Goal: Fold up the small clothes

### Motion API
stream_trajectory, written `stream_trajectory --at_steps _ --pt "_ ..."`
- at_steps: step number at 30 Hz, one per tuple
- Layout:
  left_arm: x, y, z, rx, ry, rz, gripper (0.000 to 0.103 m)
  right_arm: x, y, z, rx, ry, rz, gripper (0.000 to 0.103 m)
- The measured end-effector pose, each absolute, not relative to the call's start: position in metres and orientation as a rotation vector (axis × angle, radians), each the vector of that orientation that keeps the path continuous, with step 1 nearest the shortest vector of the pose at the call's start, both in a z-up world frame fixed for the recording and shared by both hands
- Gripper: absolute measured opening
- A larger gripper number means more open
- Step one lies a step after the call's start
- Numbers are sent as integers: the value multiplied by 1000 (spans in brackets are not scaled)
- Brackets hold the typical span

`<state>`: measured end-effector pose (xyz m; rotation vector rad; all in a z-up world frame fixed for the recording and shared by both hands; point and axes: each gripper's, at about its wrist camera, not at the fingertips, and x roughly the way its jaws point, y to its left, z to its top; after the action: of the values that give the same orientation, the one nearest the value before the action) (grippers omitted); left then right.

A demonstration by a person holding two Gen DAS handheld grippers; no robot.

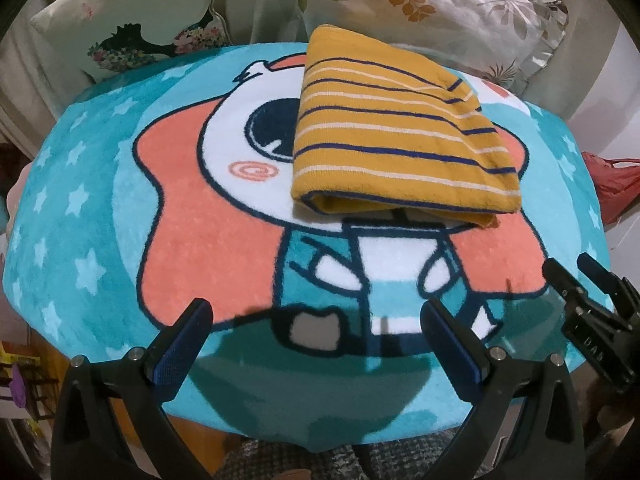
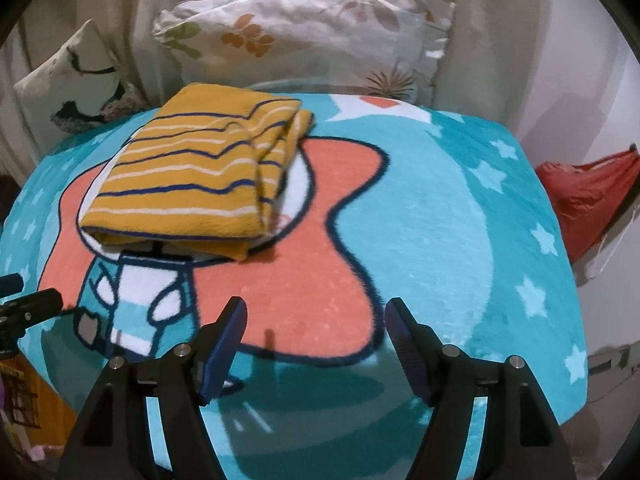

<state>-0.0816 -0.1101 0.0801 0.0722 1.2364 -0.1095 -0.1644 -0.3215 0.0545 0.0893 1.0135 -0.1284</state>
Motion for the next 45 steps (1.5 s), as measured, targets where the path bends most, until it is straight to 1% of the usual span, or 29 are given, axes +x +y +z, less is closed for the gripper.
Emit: stream_trajectory --at_steps 10,30,45 --pt "-80 -116 73 5 1257 -161 103 -164 -311 54 24 1019 -113 76" --pt "-75 -128 52 12 1333 -177 103 -165 -322 45 31 1028 -143 77" --pt "-69 -114 51 -45 1340 -127 103 -153 -305 43 -7 1021 -87 79"
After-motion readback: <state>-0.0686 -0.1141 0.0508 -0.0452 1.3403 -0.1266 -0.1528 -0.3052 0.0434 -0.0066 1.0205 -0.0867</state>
